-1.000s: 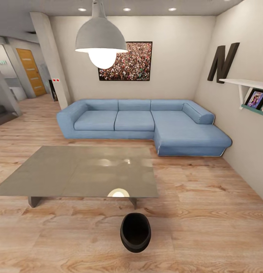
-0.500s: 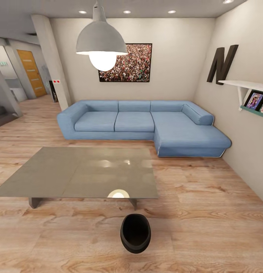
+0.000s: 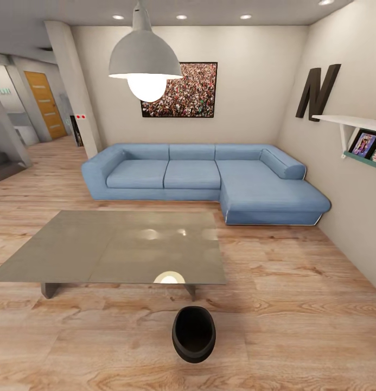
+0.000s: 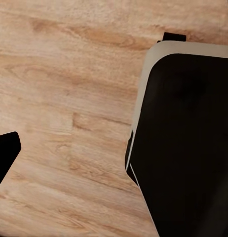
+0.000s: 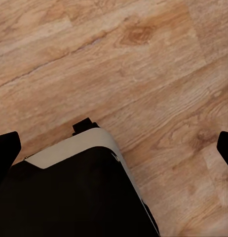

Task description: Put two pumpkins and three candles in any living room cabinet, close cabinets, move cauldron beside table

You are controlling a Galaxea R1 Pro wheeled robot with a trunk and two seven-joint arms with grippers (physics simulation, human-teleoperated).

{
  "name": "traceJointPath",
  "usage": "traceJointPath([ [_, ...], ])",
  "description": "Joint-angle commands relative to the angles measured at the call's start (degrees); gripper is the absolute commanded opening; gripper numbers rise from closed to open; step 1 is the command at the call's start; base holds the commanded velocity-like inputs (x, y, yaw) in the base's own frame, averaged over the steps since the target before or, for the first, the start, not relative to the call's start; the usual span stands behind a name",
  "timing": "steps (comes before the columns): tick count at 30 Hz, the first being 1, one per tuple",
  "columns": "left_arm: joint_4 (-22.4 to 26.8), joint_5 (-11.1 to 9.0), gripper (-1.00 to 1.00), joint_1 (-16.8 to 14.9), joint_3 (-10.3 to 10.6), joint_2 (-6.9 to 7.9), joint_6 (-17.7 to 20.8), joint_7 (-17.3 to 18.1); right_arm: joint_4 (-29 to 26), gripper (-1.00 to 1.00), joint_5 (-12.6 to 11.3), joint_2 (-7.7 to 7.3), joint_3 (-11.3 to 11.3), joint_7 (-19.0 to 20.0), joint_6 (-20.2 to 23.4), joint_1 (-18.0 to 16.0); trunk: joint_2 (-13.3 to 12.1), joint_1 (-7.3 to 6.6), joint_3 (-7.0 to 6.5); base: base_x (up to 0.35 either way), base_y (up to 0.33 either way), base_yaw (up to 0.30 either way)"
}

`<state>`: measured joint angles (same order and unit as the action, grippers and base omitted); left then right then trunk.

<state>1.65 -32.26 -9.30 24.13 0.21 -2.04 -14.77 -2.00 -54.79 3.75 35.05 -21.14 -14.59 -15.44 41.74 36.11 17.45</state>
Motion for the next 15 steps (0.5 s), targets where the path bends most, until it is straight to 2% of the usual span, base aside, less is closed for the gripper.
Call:
traceJointPath([
  [1,0.1,-0.5,1.00,0.0,0.5,0.01,-0.1,-0.2,0.0,1.00,-0.6,-0.05,0.5,-0.2,-0.1,0.0,0.1,0.01,0.07,0.000,0.000,0.000],
  [15,0.1,-0.4,1.00,0.0,0.6,0.02,-0.1,-0.2,-0.1,1.00,-0.4,0.20,0.5,-0.1,-0.5,0.0,0.1,0.01,0.07,0.000,0.000,0.000],
])
